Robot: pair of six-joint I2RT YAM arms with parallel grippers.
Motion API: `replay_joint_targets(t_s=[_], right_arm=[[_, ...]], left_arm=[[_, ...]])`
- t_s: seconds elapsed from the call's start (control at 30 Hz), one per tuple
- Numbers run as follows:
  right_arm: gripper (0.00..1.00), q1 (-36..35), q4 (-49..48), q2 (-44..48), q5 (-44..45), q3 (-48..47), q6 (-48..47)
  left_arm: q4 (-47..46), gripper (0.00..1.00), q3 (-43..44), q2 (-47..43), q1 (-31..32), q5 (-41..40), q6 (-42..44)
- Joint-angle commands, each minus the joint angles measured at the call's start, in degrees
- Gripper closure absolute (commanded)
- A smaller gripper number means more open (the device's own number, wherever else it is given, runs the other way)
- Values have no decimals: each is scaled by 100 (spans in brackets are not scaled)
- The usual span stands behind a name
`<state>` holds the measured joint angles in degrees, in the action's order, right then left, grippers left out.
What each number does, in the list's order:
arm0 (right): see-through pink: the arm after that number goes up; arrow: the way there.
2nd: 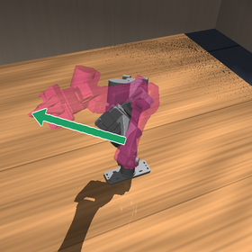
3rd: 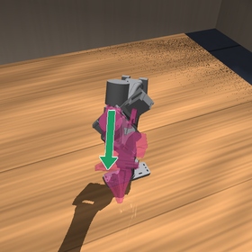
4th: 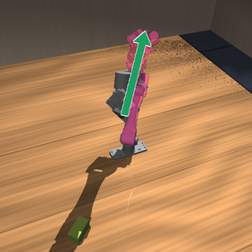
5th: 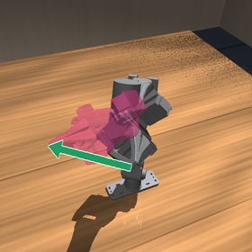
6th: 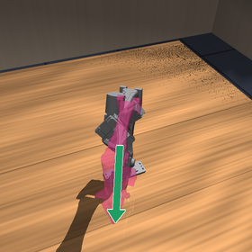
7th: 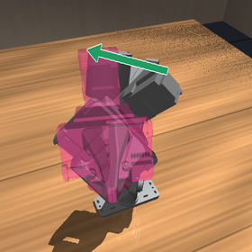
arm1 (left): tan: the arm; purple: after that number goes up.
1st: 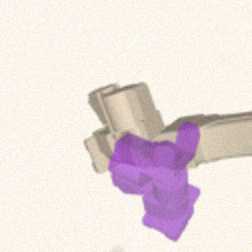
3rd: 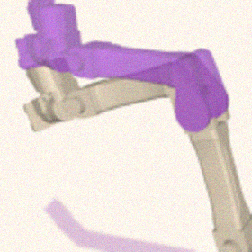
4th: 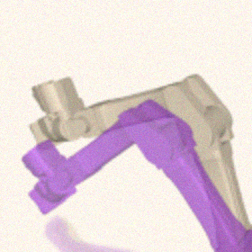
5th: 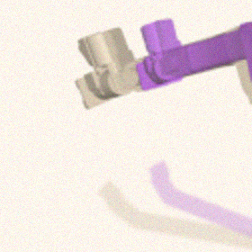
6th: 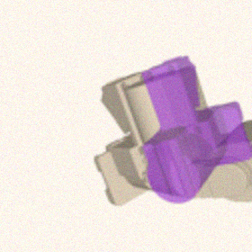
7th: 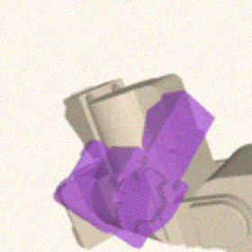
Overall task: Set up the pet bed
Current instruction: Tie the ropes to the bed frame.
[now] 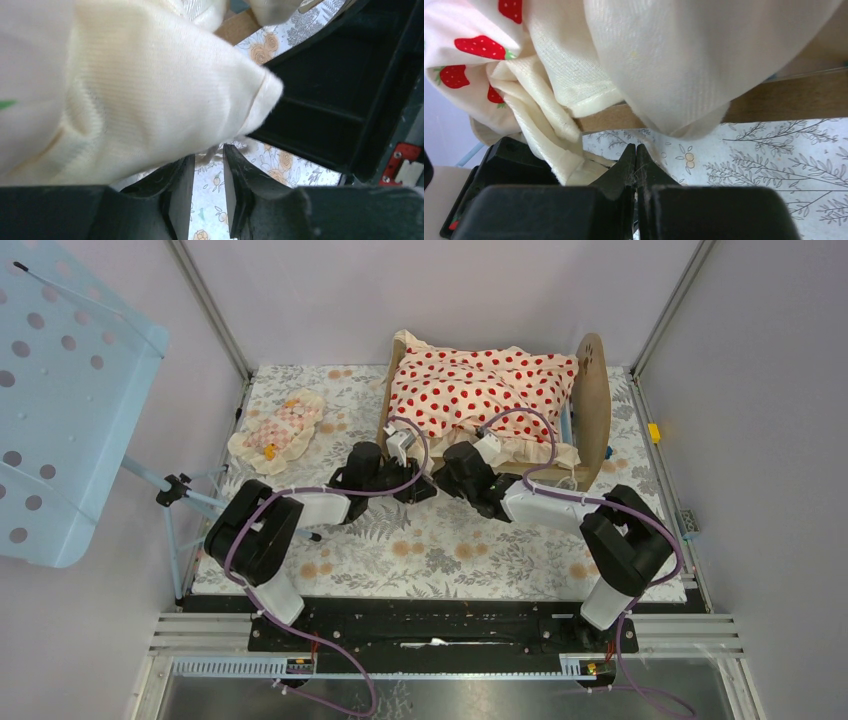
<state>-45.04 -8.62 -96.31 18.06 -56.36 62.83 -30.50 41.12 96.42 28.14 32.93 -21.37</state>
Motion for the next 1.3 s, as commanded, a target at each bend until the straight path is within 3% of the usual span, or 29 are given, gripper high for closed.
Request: replay_joint_targets(t_s=[0.0, 0.27, 0.73, 0.93, 1.27], right_arm=[[100, 37, 274, 257, 561, 18, -139], [100, 36, 306, 314, 694, 151, -157], [100, 34, 125, 359, 475, 223, -106], [100, 42, 37, 345, 325, 248, -60], [100, 40, -71, 401, 173, 286, 48]], left_arm=[[118, 68, -56, -436, 25, -127, 235], [544, 65, -301, -828, 25, -541, 537], [1228, 62, -207, -774, 25, -934, 1634], [699, 60, -345, -737, 42, -1386, 2225], [180, 50, -273, -321, 364, -2540, 2498]])
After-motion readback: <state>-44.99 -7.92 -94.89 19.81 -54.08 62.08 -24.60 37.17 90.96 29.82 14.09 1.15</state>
